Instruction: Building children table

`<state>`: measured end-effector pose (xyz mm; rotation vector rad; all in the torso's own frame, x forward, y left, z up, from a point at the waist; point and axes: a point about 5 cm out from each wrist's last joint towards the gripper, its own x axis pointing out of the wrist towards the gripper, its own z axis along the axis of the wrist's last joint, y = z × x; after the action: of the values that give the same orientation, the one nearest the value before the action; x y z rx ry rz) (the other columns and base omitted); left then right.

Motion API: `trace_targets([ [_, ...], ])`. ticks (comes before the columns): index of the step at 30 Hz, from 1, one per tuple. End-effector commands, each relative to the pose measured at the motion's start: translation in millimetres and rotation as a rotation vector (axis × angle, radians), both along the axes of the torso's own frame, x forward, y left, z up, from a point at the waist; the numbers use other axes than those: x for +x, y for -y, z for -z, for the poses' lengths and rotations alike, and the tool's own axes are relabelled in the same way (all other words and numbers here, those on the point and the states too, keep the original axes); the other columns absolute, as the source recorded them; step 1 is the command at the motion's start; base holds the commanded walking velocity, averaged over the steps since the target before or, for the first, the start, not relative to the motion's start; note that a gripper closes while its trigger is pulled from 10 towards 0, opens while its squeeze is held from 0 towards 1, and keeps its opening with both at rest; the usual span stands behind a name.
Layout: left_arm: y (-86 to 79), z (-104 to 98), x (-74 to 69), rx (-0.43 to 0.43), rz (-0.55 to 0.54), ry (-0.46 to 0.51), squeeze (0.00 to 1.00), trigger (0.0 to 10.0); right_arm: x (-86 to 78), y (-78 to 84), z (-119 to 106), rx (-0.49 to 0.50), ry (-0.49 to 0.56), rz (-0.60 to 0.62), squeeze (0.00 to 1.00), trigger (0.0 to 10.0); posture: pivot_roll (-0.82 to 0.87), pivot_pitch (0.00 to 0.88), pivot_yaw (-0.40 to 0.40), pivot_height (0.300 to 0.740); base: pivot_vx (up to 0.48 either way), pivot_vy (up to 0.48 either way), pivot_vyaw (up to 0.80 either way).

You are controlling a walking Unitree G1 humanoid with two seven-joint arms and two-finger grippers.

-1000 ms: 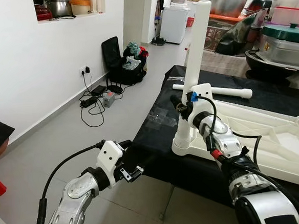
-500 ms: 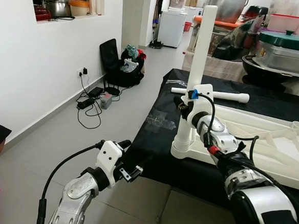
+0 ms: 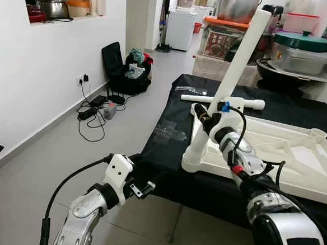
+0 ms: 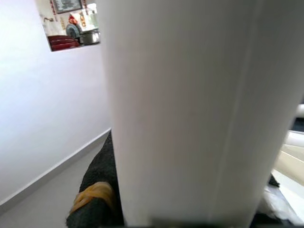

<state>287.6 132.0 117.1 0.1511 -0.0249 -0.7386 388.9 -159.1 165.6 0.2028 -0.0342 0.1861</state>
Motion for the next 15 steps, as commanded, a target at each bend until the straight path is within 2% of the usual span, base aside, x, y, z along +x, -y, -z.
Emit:
trace_targets([
  [1, -1.8, -0.3, 0.1, 0.007, -0.003, 0.005, 0.00, 10.0, -16.1, -2.0, 51.8, -0.052, -0.192, -0.028, 0.00, 10.0, 0.11, 0.000, -0.148, 0.740, 0.000, 0.000, 0.00],
  [5, -4.5, -2.6, 3.1, 0.011, -0.012, 0.013, 0.00, 10.0, -17.7, -10.6, 51.1, -0.096, -0.154, -0.072, 0.00, 10.0, 0.10, 0.000, -0.144, 0.740, 0.000, 0.000, 0.00],
  [12, -2.1, -4.4, 3.3, 0.007, -0.008, 0.018, 0.00, 10.0, -19.9, -15.3, 50.6, -0.119, -0.125, -0.162, 0.00, 10.0, 0.12, 0.000, -0.153, 0.740, 0.000, 0.000, 0.00],
  [15, -5.7, -3.6, 1.1, 0.009, -0.016, 0.015, 0.00, 10.0, -19.5, -19.9, 45.1, -0.146, -0.104, -0.276, 0.00, 10.0, 0.12, 0.000, -0.157, 0.740, 0.000, 0.000, 0.00],
])
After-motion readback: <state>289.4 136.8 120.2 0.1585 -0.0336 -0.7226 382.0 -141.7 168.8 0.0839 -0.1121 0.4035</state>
